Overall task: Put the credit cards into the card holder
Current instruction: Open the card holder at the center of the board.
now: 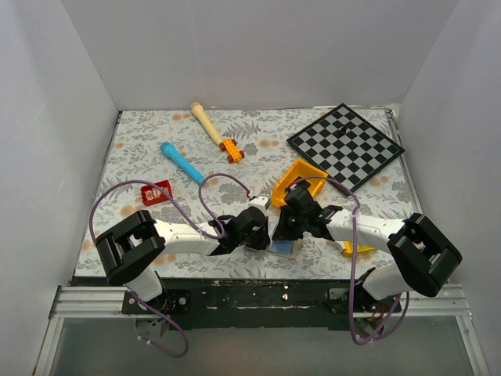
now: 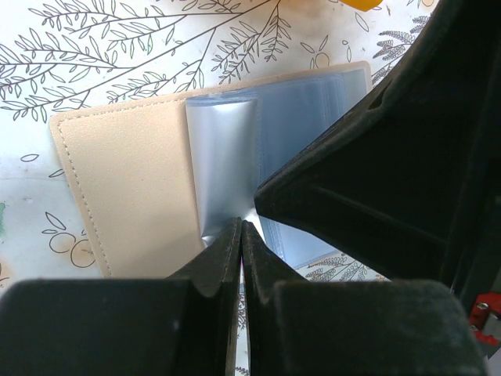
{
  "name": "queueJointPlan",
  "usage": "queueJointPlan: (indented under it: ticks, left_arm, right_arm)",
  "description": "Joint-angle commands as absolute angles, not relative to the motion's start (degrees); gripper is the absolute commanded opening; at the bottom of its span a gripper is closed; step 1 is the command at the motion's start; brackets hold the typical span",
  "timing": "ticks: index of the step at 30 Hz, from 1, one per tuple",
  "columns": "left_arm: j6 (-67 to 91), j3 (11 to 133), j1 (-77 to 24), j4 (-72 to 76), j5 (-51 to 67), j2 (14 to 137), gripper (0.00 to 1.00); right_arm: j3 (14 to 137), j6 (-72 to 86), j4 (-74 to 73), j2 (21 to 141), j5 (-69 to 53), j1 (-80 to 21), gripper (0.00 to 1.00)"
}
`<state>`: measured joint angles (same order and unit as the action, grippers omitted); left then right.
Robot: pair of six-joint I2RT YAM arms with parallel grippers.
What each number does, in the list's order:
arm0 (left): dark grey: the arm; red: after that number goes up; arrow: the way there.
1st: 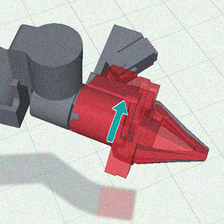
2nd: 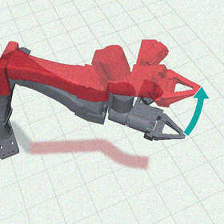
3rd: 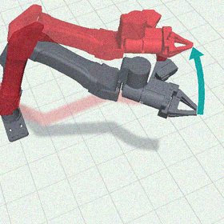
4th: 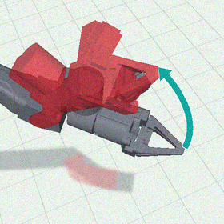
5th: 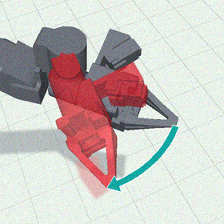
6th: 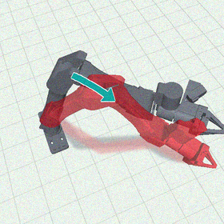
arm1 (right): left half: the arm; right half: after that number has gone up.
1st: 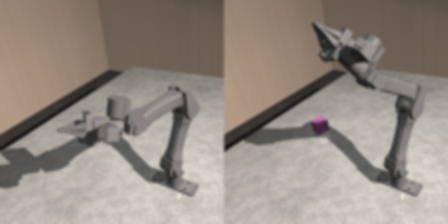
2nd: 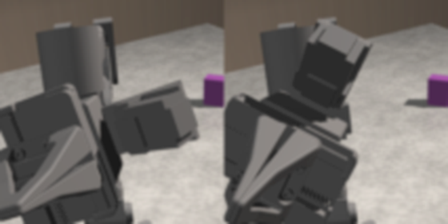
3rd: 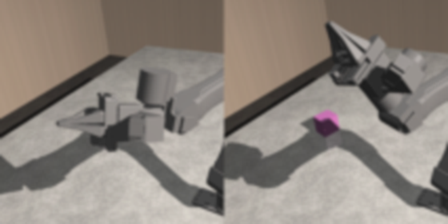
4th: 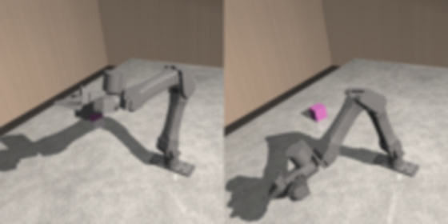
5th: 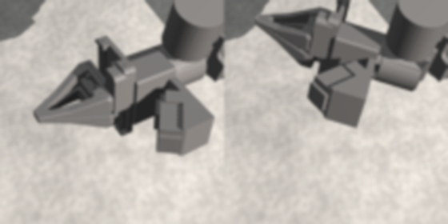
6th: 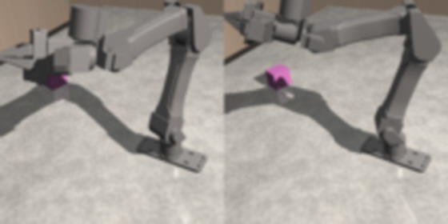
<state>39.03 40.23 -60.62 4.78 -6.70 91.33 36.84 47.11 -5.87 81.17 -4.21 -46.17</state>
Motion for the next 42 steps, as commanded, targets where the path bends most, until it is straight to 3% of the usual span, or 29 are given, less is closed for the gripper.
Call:
queueJointPlan:
  ticks: [1,22,33,42]
  left_arm:
    - [38.5,39.73,-60.73,2.02,-8.0,90.7,0.0]
    - [37.71,38.85,-60.03,-2.46,-12.13,87.98,0.0]
    - [36.92,33.31,-54.32,-5.27,-14.15,78.4,0.0]
    - [35.51,37.17,-55.8,-5.89,-12.39,71.37,0.0]
  right_arm:
    - [35.86,48.08,-5.97,81.65,-2.29,-46.49,0.01]
    - [32.87,49.39,-5.98,84.2,-1.23,-46.58,0.01]
    - [32.34,49.31,-5.98,84.02,-0.88,-46.58,0.01]
    - [32.61,49.22,-6.15,84.11,-0.88,-46.58,0.01]
